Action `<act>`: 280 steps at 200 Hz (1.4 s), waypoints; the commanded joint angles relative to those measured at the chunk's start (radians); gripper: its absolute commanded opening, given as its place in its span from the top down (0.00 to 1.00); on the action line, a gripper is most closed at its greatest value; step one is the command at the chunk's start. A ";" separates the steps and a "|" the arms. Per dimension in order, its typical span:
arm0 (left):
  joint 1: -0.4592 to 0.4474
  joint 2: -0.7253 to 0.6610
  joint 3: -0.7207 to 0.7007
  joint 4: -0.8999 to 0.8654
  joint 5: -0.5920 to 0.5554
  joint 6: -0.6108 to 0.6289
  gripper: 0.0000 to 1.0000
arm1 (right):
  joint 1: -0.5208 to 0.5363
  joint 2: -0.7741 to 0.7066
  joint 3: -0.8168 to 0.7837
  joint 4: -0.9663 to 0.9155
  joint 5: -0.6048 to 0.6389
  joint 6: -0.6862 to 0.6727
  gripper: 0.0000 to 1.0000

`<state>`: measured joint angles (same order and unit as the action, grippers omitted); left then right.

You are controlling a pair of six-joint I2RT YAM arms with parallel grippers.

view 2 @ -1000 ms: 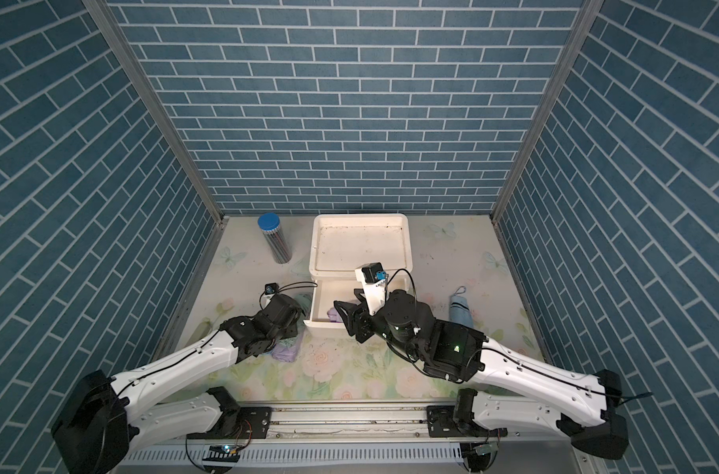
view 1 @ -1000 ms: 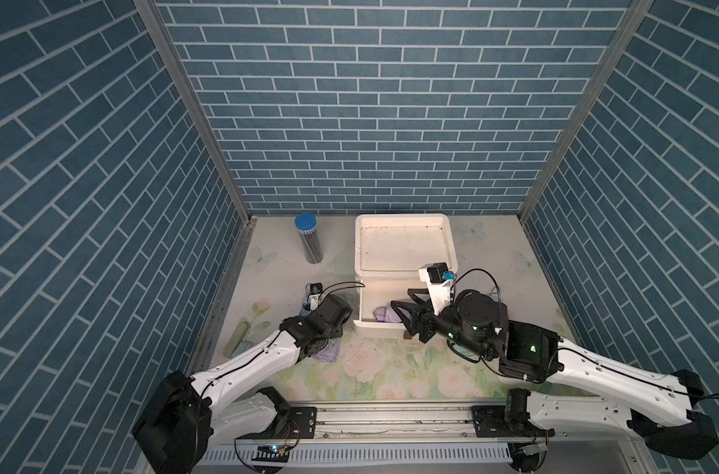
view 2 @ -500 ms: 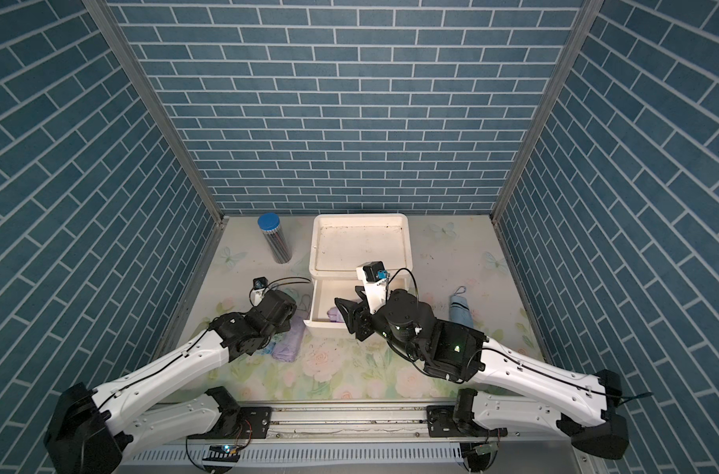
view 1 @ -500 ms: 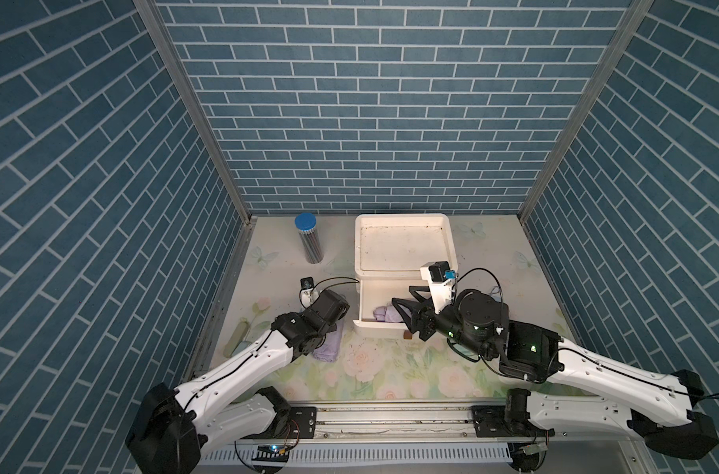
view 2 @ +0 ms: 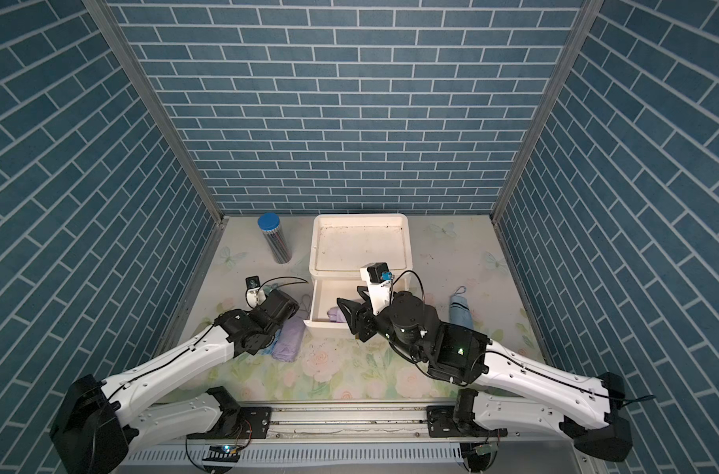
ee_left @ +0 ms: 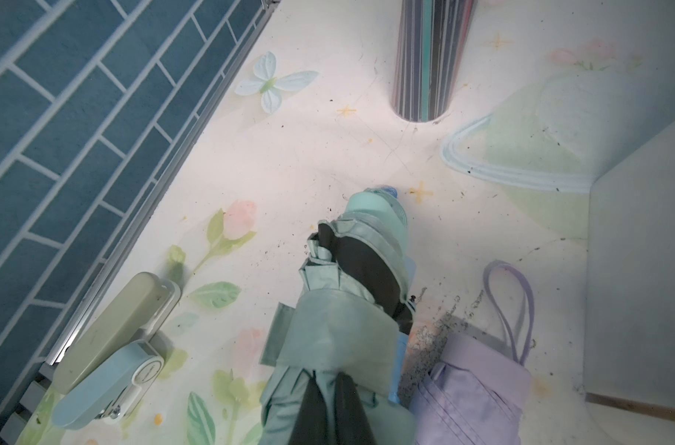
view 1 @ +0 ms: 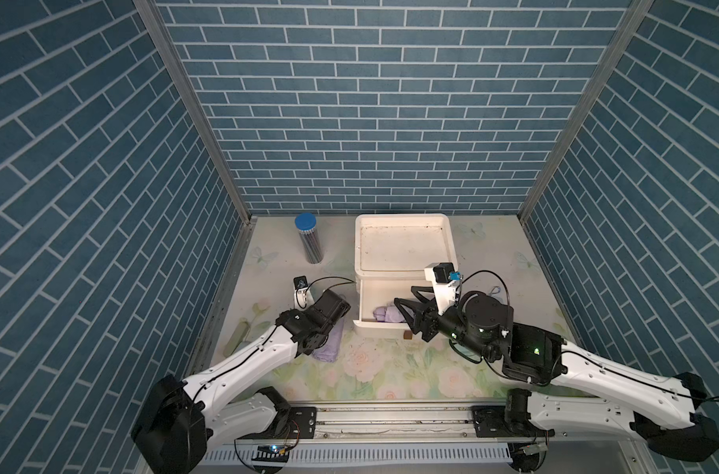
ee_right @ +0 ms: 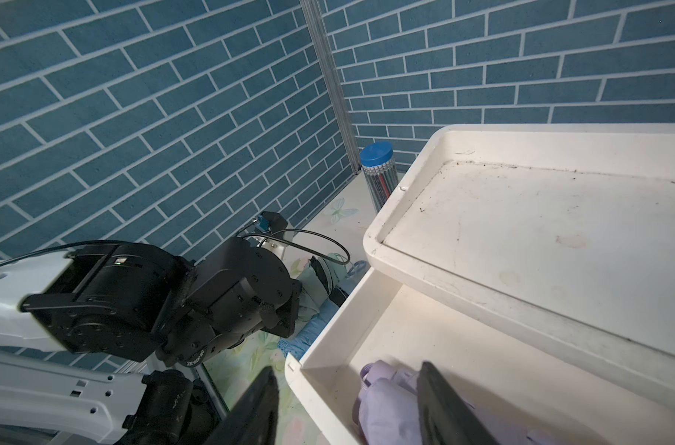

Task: Place the umbrella in the drawer by color
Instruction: Pick up the umbrella from the center of the board, then place the umbrella at the center of the board, then pick up the umbrella from the center of the board.

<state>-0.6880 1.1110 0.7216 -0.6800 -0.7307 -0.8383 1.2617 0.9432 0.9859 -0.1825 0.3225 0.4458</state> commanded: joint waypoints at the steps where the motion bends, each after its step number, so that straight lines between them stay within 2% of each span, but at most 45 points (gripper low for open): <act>1: 0.023 -0.023 0.047 -0.006 -0.111 0.004 1.00 | 0.004 -0.007 -0.002 0.007 0.011 0.010 0.42; 38: 0.080 -0.025 0.017 -0.009 -0.163 0.002 1.00 | 0.004 0.002 -0.007 0.018 0.003 0.011 0.42; 85: 0.099 0.031 -0.029 0.013 -0.116 -0.050 1.00 | 0.005 0.032 0.013 0.010 -0.010 0.004 0.41; 94: 0.100 0.033 -0.043 0.030 -0.092 -0.053 0.81 | 0.005 0.033 0.016 0.006 -0.007 0.004 0.42; 100: 0.100 0.032 -0.048 0.038 -0.073 -0.053 0.64 | 0.005 0.031 0.016 0.005 -0.003 0.004 0.41; 108: 0.099 0.021 -0.050 0.044 -0.053 -0.052 0.49 | 0.005 0.029 0.016 0.003 0.001 0.003 0.40; 117: 0.098 0.006 -0.048 0.047 -0.033 -0.048 0.42 | 0.004 0.025 0.016 0.000 0.004 0.003 0.40; 132: 0.091 -0.038 -0.041 0.054 -0.003 -0.030 0.37 | 0.005 0.022 0.018 -0.002 0.011 0.002 0.39; 150: 0.073 -0.096 -0.020 0.049 0.040 -0.003 0.36 | 0.005 0.020 0.022 -0.008 0.023 -0.001 0.38; 173: -0.003 -0.156 -0.024 0.054 0.077 -0.016 0.36 | 0.005 0.022 0.026 -0.012 0.043 -0.009 0.37; 207: -0.108 -0.228 -0.176 0.230 0.249 -0.047 0.37 | 0.004 0.025 0.028 -0.020 0.096 0.000 0.36; 238: -0.116 -0.176 -0.268 0.301 0.334 -0.099 0.36 | 0.002 0.022 0.029 -0.030 0.129 0.014 0.35; 280: -0.119 -0.067 -0.260 0.345 0.388 -0.028 0.37 | 0.003 0.018 0.019 -0.034 0.144 0.028 0.35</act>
<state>-0.7998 1.0107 0.4446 -0.3889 -0.3931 -0.8997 1.2617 0.9760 0.9863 -0.2043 0.4313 0.4488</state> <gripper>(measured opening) 0.637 0.650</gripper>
